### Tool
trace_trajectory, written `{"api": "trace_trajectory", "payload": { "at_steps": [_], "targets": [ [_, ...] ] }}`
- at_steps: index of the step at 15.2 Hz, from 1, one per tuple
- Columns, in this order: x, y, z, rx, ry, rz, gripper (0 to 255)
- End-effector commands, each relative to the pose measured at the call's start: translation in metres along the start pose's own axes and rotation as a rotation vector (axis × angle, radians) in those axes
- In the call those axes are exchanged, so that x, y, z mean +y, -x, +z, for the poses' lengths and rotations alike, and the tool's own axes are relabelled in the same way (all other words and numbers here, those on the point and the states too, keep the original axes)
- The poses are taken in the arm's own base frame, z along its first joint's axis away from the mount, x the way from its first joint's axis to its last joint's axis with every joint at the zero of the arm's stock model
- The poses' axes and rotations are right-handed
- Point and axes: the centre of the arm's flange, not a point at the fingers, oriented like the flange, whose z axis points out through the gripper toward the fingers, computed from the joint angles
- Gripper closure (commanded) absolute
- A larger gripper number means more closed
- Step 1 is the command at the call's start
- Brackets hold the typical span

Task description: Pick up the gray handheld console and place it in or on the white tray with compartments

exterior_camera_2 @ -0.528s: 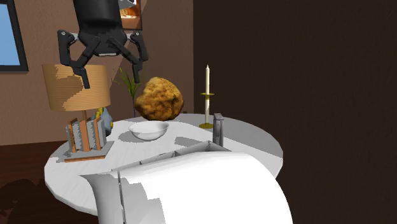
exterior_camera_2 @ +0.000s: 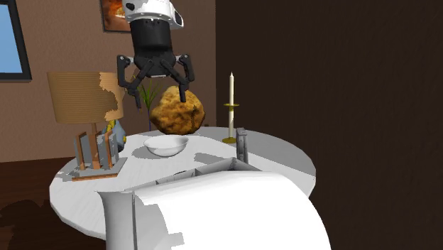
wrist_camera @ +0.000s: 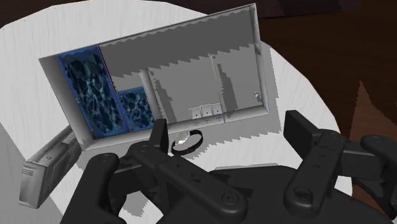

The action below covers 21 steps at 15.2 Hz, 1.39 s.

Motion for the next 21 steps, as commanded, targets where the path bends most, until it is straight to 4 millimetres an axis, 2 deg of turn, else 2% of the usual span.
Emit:
{"api": "trace_trajectory", "payload": {
  "at_steps": [1,21],
  "targets": [
    [0.022,-0.011,0.011,0.002,-0.003,0.009,0],
    [0.250,-0.105,0.116,0.018,-0.041,0.105,0]
  ]
}}
